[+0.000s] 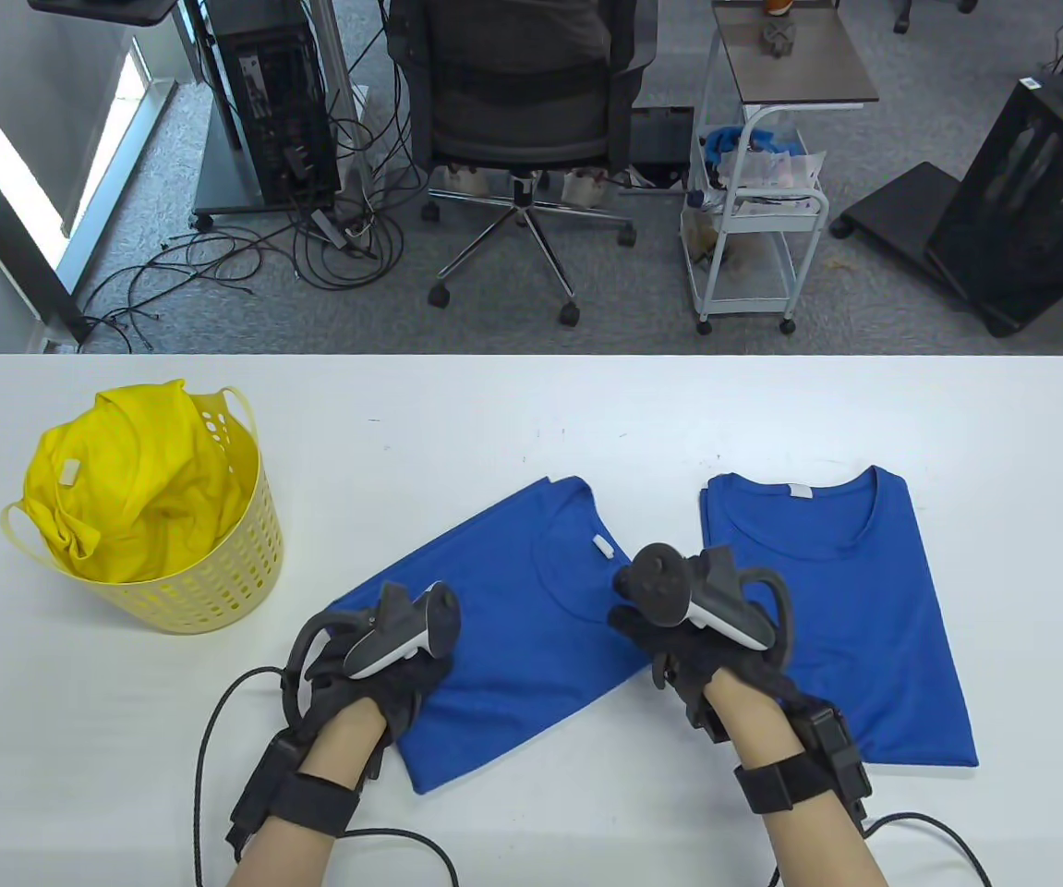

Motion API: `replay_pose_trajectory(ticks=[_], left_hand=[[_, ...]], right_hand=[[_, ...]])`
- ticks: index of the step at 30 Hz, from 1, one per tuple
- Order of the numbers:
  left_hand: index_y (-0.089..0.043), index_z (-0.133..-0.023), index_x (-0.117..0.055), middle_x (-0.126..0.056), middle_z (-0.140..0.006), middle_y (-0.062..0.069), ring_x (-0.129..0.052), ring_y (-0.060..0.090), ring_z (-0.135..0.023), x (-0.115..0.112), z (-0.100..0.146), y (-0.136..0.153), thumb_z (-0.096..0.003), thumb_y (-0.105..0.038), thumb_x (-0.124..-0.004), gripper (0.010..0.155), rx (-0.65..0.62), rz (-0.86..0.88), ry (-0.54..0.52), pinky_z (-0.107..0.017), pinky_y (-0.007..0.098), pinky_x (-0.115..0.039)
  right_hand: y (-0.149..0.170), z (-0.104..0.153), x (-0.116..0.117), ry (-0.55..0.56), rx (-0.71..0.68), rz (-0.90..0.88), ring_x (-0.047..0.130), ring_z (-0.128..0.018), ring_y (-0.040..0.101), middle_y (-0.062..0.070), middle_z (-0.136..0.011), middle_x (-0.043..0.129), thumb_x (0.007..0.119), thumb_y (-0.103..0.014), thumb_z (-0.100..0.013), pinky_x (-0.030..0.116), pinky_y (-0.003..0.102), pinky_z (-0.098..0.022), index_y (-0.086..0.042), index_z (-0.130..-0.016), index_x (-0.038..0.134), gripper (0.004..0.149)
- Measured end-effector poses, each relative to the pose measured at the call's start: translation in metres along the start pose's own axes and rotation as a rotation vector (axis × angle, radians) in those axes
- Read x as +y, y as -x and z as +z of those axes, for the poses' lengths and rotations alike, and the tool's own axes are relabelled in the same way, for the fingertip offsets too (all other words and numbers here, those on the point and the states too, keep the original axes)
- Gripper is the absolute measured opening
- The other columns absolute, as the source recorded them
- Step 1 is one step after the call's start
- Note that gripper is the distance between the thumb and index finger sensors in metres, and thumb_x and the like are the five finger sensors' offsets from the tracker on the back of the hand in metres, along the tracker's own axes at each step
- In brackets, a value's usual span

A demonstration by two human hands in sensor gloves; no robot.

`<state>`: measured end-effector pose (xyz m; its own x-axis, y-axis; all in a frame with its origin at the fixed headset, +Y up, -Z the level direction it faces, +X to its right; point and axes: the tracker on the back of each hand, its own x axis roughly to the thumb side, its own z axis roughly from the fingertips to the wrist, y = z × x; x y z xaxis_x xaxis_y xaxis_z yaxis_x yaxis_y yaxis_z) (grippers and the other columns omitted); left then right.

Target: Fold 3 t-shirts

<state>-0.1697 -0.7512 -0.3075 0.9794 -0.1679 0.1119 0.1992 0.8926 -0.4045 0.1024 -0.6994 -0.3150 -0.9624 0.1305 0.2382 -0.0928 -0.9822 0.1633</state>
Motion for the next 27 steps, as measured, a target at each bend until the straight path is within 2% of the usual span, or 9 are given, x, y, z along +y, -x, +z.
replay_pose_trajectory(ticks=[5,8,11,13,15,19,24,26,27], left_hand=[[-0.037,-0.094,-0.069,-0.086,-0.08,0.001,-0.091,0.021,-0.066,-0.004,0.023,-0.028,-0.0402,-0.063,-0.061,0.06,-0.091,0.007,-0.05,-0.055,0.044,-0.08],[-0.042,-0.087,-0.077,-0.093,-0.073,-0.007,-0.094,0.017,-0.062,0.001,0.035,-0.041,-0.0399,-0.062,-0.061,0.054,-0.164,-0.051,-0.12,-0.054,0.044,-0.081],[-0.042,-0.089,-0.075,-0.09,-0.081,-0.009,-0.09,0.018,-0.072,0.01,0.038,-0.025,-0.0402,-0.061,-0.063,0.054,-0.132,0.007,-0.269,-0.059,0.045,-0.078],[-0.042,-0.092,-0.072,-0.087,-0.086,-0.008,-0.088,0.019,-0.077,0.01,0.033,-0.006,-0.0405,-0.061,-0.063,0.055,-0.08,0.035,-0.301,-0.061,0.046,-0.077],[-0.041,-0.093,-0.07,-0.084,-0.091,-0.008,-0.085,0.02,-0.082,0.004,0.026,0.013,-0.0407,-0.061,-0.063,0.057,-0.029,0.045,-0.278,-0.063,0.047,-0.075],[-0.04,-0.095,-0.068,-0.079,-0.097,-0.007,-0.081,0.023,-0.09,-0.014,0.013,0.041,-0.0406,-0.062,-0.063,0.059,0.037,0.082,-0.192,-0.065,0.049,-0.074],[-0.037,-0.095,-0.069,-0.075,-0.1,-0.005,-0.076,0.025,-0.093,-0.023,0.005,0.045,-0.0403,-0.063,-0.063,0.061,0.065,0.131,-0.136,-0.068,0.05,-0.071],[-0.034,-0.096,-0.068,-0.072,-0.102,-0.003,-0.073,0.027,-0.095,-0.023,0.004,0.04,-0.0403,-0.064,-0.062,0.063,0.07,0.138,-0.123,-0.068,0.05,-0.07],[-0.033,-0.097,-0.067,-0.07,-0.103,-0.002,-0.071,0.027,-0.096,-0.023,0.004,0.037,-0.0402,-0.064,-0.062,0.065,0.076,0.14,-0.106,-0.069,0.05,-0.069]], right_hand=[[-0.037,0.008,0.031,-0.082,-0.08,0.082,0.072,-0.09,0.04,0.008,-0.102,0.067,0.073,-0.053,-0.04,0.056,0.063,-0.067,-0.029,-0.098,0.061,0.064],[-0.048,0.005,0.054,-0.125,-0.093,0.137,0.059,-0.097,0.045,0.01,-0.11,0.05,0.071,-0.058,-0.037,0.052,0.064,-0.068,-0.03,-0.103,0.047,0.075],[-0.046,0.003,0.074,-0.165,-0.081,0.181,0.049,-0.1,0.048,0.011,-0.113,0.038,0.073,-0.06,-0.035,0.048,0.065,-0.069,-0.033,-0.104,0.039,0.081],[-0.041,0.002,0.083,-0.251,-0.064,0.204,0.039,-0.101,0.046,0.009,-0.113,0.029,0.071,-0.059,-0.036,0.046,0.064,-0.071,-0.036,-0.102,0.033,0.08],[-0.037,0.004,0.081,-0.252,-0.081,0.12,0.036,-0.101,0.048,0.009,-0.113,0.027,0.075,-0.055,-0.036,0.044,0.064,-0.071,-0.036,-0.102,0.035,0.079],[-0.032,0.009,0.077,-0.331,-0.125,0.125,0.032,-0.103,0.046,0.006,-0.112,0.027,0.082,-0.047,-0.035,0.042,0.066,-0.071,-0.039,-0.099,0.039,0.078],[-0.031,0.02,0.075,-0.395,-0.18,0.143,0.029,-0.103,0.044,0.004,-0.111,0.025,0.087,-0.043,-0.034,0.042,0.066,-0.071,-0.041,-0.098,0.041,0.078],[-0.03,0.023,0.068,-0.34,-0.189,0.137,0.039,-0.102,0.044,0.005,-0.111,0.034,0.084,-0.048,-0.034,0.045,0.064,-0.071,-0.04,-0.097,0.047,0.073],[-0.024,0.023,0.059,-0.257,-0.163,0.073,0.044,-0.101,0.044,0.008,-0.111,0.036,0.081,-0.049,-0.035,0.046,0.063,-0.07,-0.039,-0.097,0.05,0.07]])
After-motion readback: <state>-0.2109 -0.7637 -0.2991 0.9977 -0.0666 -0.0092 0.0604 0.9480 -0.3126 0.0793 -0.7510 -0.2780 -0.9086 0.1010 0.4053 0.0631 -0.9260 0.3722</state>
